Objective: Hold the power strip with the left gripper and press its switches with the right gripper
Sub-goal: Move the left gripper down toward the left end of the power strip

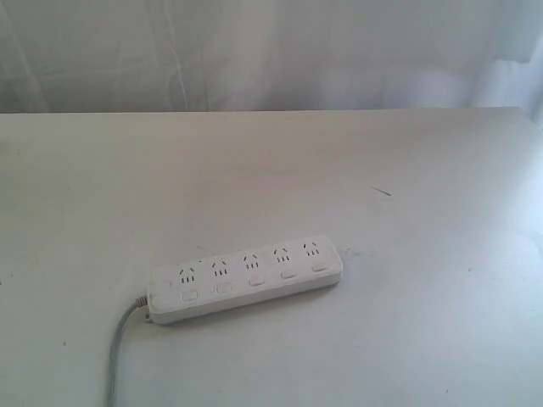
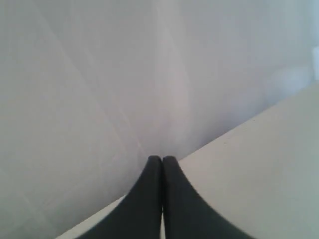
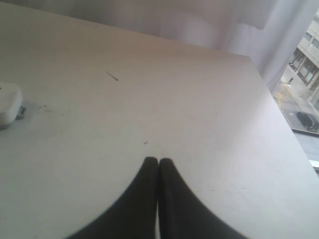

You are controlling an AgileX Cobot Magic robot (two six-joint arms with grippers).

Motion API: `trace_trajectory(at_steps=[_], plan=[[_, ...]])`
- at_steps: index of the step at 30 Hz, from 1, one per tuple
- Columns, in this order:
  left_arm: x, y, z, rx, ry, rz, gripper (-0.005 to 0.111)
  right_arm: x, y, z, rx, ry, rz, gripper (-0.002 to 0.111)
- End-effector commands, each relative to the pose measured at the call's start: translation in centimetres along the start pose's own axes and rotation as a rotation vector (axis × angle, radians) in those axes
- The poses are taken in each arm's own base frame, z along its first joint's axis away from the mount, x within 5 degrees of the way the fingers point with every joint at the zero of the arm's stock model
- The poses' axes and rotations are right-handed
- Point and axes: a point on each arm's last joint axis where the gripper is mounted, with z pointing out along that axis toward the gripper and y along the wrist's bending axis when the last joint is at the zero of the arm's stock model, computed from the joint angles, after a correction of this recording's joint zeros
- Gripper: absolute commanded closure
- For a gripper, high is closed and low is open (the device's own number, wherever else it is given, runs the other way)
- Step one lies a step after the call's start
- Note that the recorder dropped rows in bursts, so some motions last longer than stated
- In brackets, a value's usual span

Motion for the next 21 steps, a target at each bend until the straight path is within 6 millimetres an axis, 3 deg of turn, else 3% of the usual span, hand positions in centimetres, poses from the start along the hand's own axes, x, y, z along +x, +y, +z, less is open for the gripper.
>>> trace_trajectory(at_steps=[1,12,17,21], plan=[[-1.3,-0.6,1.3,0.148,-0.014,0.102,0.107,0.1,0.0,0.0,0.009,-0.004,-0.002,0.108],[-0.7,-1.7,3.3,0.309,-0.008,0.069,0.107,0.1,0.0,0.0,0.009,-0.004,-0.002,0.108],[0.5,-1.2,3.7,0.209,0.028,-0.023,0.107,0.1,0.0,0.0,0.009,-0.004,-0.002,0.108],[0.0,-2.3,3.5,0.337,-0.028,-0.084,0.107,0.1,0.0,0.0,0.009,-0.004,-0.002,0.108]])
